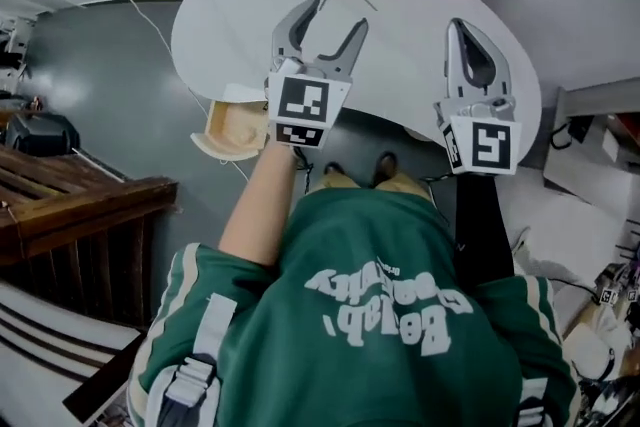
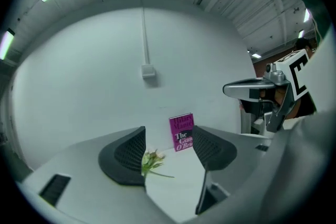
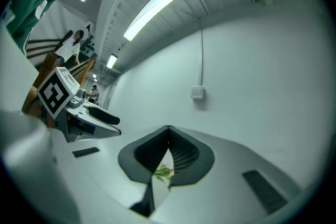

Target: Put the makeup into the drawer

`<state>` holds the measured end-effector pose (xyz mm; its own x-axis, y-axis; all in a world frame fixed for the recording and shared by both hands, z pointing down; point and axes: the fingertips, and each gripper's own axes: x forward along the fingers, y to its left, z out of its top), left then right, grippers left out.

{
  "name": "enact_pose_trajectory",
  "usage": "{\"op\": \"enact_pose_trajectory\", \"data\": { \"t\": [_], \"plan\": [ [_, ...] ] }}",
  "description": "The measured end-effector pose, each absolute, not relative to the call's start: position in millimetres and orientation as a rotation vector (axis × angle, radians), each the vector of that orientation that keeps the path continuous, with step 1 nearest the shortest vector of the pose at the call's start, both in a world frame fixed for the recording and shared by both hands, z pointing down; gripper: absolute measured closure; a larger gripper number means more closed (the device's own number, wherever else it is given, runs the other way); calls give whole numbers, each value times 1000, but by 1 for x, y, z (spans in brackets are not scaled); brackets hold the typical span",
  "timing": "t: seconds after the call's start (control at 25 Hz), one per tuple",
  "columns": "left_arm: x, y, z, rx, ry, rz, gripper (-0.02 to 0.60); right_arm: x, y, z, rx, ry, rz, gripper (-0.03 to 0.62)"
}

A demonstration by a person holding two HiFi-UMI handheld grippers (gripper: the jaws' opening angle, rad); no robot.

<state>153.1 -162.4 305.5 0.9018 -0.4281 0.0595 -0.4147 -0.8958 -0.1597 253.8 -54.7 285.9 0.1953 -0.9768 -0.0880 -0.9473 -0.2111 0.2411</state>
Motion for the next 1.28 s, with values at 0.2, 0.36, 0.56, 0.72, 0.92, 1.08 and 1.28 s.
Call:
{"op": "enact_pose_trajectory", "data": {
  "t": [0.2,0.36,0.56,0.72,0.92,1.08,1.28],
  "plan": [
    [240,-109,310,-2964,392,-118,285,317,10,290,2439,-1677,-322,585],
    [299,-61,318,-2987,216,-113,285,365,68,294,2532,-1511,-292,585],
    [357,2,327,-2996,-15,-114,285,403,135,299,2620,-1316,-266,585],
    [382,31,336,-2988,-112,-136,285,420,168,307,2661,-1236,-229,585],
    [404,58,349,-2992,-181,-182,285,435,189,312,2689,-1184,-201,585],
    [431,82,414,-2989,-261,-382,285,442,196,322,2683,-1163,-167,585],
    [454,110,519,-2924,-340,-754,285,451,215,333,2684,-1110,-130,585]
  ]
}}
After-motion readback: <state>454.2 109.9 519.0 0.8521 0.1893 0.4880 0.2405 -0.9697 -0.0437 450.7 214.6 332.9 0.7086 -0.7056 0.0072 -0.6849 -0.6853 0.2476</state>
